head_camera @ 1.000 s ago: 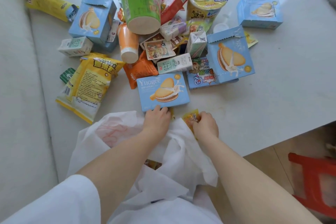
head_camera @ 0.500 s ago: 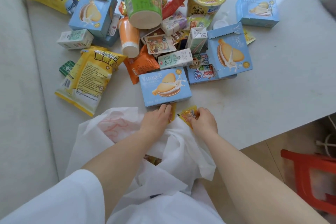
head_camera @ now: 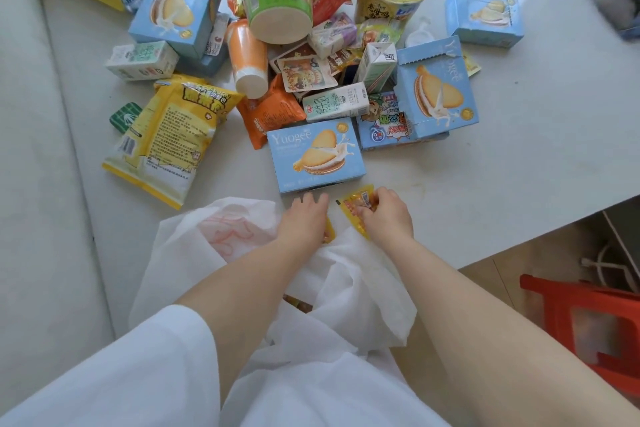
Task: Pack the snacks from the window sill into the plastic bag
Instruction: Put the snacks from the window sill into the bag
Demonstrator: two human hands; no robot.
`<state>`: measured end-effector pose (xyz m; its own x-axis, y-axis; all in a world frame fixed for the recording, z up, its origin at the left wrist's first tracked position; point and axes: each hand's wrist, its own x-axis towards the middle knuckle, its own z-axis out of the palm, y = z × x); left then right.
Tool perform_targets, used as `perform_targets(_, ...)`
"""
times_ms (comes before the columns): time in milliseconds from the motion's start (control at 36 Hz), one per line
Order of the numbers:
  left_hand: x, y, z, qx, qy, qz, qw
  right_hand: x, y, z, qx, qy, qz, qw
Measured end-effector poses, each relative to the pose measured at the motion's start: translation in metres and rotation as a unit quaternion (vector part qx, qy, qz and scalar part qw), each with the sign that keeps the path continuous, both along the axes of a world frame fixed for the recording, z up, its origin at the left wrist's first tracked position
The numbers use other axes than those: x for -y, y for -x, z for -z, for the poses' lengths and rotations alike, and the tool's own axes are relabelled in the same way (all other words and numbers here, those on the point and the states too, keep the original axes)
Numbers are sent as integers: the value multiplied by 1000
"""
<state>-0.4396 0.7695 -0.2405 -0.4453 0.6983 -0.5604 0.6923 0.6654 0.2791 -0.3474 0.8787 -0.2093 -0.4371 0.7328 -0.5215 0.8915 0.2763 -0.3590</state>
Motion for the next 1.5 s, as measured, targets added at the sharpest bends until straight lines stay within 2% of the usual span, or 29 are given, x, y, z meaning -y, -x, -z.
perform_targets(83, -6, 7, -10, 41, -21, -25, 999, 0, 4, -6, -27, -3, 13, 1000)
perform_targets(167, -14, 24, -30, -7, -84, -57, 995, -6, 11, -14, -55, -15, 10, 998)
perform_targets(222, -20, 42, -44, -26, -138, -106, 984, -12, 19, -20, -65, -22, 3, 998)
perform_targets(306, -29, 76, -58, -8, -205, -219, 954, -23, 40, -30, -92, -34, -5, 995)
perform_targets(417, -36, 118, -67, 20, -186, -329, 926, -40, 78, -42, -127, -33, -36, 991)
perform_targets(528, -42, 145, -64, 70, -145, -379, 911, -56, 117, -46, -135, -49, -90, 986)
perform_targets(639, -52, 159, -61, 114, -171, -368, 907, -74, 153, -43, -122, -91, -142, 978)
perform_targets(750, -60, 174, -48, 42, -131, -263, 955, -91, 184, -34, -69, -140, -209, 965)
perform_targets(833, -62, 184, -32, 26, -91, -204, 974, -103, 202, -26, -29, -163, -249, 954)
perform_targets(972, -66, 200, -29, 34, 11, -149, 988, -121, 222, -13, 99, -271, -363, 886)
perform_targets(1056, -70, 206, -25, 50, 21, -139, 989, -129, 232, -13, 177, -276, -370, 869)
perform_targets(1139, -73, 205, -22, 36, 9, -162, 986, -132, 239, -11, 217, -254, -362, 870)
perform_targets(1306, -70, 201, -17, 1, 8, -170, 985, -137, 242, -3, 234, -225, -311, 893)
perform_targets(1500, -63, 198, -15, 10, 13, -202, 979, -141, 224, -7, 237, -245, -336, 878)
